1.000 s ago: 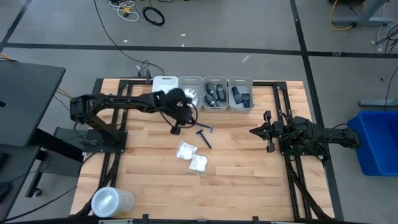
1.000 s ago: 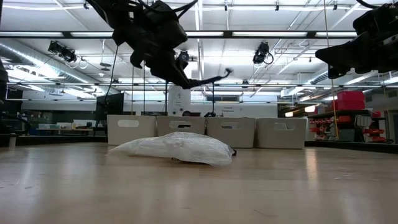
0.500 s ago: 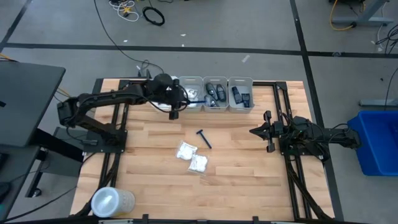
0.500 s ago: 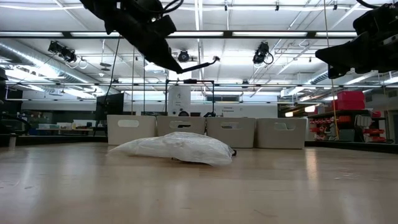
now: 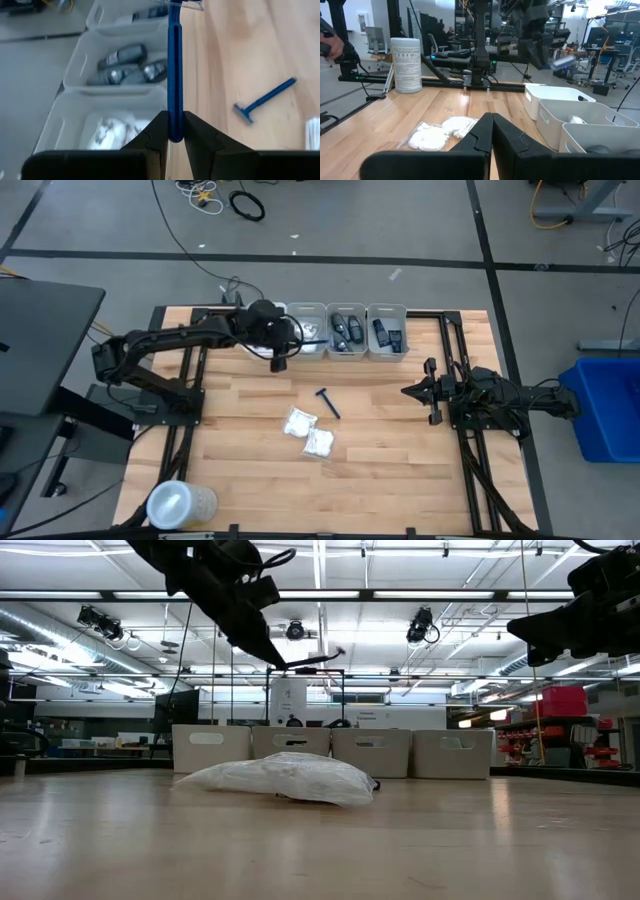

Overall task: Pick & Place Travel size toiletries
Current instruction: Put the blue razor into the white bin

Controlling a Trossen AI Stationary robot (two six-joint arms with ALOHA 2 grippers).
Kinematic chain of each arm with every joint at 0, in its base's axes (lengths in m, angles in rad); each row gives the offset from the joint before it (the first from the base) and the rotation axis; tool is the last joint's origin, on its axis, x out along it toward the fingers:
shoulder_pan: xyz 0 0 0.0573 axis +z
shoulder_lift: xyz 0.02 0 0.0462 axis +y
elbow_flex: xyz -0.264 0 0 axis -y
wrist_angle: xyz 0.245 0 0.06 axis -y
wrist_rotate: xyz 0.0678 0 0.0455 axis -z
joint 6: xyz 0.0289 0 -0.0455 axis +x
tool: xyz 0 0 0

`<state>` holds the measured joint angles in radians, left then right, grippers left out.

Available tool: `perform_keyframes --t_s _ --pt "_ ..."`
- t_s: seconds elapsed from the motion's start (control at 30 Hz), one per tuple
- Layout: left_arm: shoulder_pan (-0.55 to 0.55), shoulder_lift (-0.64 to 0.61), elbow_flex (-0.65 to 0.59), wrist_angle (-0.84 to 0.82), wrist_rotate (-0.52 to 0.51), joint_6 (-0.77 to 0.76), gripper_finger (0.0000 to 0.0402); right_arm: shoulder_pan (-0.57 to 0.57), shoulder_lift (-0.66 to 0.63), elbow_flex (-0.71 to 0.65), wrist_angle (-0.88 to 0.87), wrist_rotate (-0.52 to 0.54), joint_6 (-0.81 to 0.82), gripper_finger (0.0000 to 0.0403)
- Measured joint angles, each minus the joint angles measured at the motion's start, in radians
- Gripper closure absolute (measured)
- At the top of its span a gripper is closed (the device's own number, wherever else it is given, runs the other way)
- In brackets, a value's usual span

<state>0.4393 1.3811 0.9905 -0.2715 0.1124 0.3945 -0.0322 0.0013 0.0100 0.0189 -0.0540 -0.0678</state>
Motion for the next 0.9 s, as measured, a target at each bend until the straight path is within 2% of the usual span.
perform_keyframes --t_s 0.1,0.57,0.9 --pt "0.003 0.0 -0.015 -0.027 -0.031 -0.026 0.0344 0.0 0.0 0.0 0.0 0.0 0.0 0.0389" --pt "0.067 0.0 -0.032 -0.092 -0.032 -0.049 0.0344 0.0 0.0 0.0 0.0 0.0 0.0 0.0389" --pt "0.137 0.0 -0.032 -0.154 -0.116 -0.185 0.0344 0.0 0.0 0.0 0.0 0.0 0.0 0.0389"
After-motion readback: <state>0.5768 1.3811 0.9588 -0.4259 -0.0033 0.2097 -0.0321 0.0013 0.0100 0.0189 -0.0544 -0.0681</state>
